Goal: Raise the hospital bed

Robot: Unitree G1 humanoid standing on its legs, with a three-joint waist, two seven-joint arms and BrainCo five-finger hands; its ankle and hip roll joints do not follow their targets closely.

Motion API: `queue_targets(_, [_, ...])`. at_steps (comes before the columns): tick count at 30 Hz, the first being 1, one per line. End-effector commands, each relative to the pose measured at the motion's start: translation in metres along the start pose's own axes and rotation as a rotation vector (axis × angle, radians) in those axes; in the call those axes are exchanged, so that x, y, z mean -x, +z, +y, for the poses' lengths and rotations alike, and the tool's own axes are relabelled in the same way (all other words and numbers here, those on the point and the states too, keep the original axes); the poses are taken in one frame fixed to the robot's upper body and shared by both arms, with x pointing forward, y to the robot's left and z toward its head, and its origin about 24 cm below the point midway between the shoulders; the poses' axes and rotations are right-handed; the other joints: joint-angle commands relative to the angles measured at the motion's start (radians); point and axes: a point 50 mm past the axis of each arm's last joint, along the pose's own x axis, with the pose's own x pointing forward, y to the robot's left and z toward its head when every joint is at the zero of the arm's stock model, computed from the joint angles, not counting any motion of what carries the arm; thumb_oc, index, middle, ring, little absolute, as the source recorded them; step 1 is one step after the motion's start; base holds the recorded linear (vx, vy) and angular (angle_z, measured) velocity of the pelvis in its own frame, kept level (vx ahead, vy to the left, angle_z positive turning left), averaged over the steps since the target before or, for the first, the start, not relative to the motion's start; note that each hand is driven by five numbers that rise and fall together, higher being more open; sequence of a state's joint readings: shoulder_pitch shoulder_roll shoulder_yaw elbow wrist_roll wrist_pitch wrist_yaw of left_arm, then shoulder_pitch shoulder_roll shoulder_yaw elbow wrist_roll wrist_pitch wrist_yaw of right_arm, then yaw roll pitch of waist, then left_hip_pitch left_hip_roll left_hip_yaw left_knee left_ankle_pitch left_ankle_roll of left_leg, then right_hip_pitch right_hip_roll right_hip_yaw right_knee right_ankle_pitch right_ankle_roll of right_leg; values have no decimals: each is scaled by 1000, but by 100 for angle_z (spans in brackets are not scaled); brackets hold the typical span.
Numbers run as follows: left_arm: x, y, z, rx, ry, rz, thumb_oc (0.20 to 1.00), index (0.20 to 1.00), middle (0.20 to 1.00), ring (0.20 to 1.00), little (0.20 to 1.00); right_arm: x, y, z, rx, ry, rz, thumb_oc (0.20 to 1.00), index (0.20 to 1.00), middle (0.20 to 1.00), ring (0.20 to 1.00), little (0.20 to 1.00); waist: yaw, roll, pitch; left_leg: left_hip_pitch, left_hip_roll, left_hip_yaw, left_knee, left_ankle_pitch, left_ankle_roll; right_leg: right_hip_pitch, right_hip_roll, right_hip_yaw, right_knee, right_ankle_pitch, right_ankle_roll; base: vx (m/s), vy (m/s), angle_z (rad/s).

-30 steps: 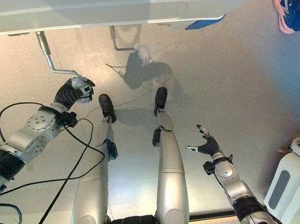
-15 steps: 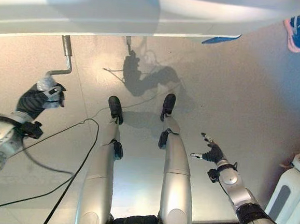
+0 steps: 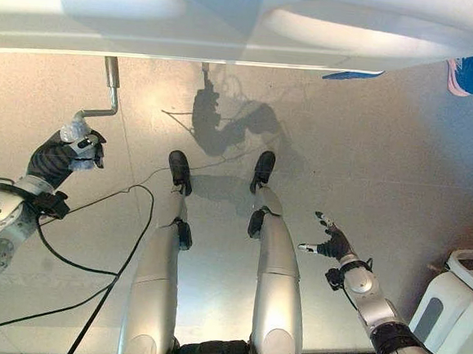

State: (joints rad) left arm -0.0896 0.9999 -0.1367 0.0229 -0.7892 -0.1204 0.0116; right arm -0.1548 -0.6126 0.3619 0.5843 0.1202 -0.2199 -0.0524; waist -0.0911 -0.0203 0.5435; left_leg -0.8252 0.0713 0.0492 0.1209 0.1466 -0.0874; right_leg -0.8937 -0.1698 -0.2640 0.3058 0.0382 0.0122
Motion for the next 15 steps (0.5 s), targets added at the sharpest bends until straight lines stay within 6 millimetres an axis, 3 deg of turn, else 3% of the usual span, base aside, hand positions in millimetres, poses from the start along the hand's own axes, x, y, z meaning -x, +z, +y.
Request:
queue_targets(1, [20,14,8,-123,43,-127,200,200,200,200,200,10,-18,-14,42,-24,65,1000,1000,1000,1000,1000,48,20,-24,-89,-86,34,114,-92,39,43,-47,47,-145,118,201,11,37,4])
queue_targets(9, [-26,7,43,-106,327,-103,200,200,200,200,200,-5,6,-14,20,-33,-3,1000,1000,1000,1000,1000,-1,-54,-24,-169,-73,55,209,-159,47,23,-57,72,-194,152,223,51,126,1])
queue_targets(12, [-38,2,44,-106,364,-74,200,200,200,200,200,-10,13,-10,9,-25,-23,1000,1000,1000,1000,1000,-13,-80,-24,-192,-68,61,245,-180,51,21,-56,82,-208,158,226,48,68,-1])
queue_targets(14, [-38,2,44,-106,364,-74,200,200,200,200,200,-10,13,-10,9,-25,-23,1000,1000,1000,1000,1000,-13,-80,-24,-192,-67,61,245,-180,51,21,-56,82,-208,158,226,32,48,-6])
queue_targets(15, [-49,2,41,-80,392,-73,200,200,200,200,200,-14,24,-7,3,-17,-64,1000,1000,1000,1000,1000,-28,-97,-24,-213,-65,67,273,-199,55,8,-57,91,-210,157,226,56,100,1])
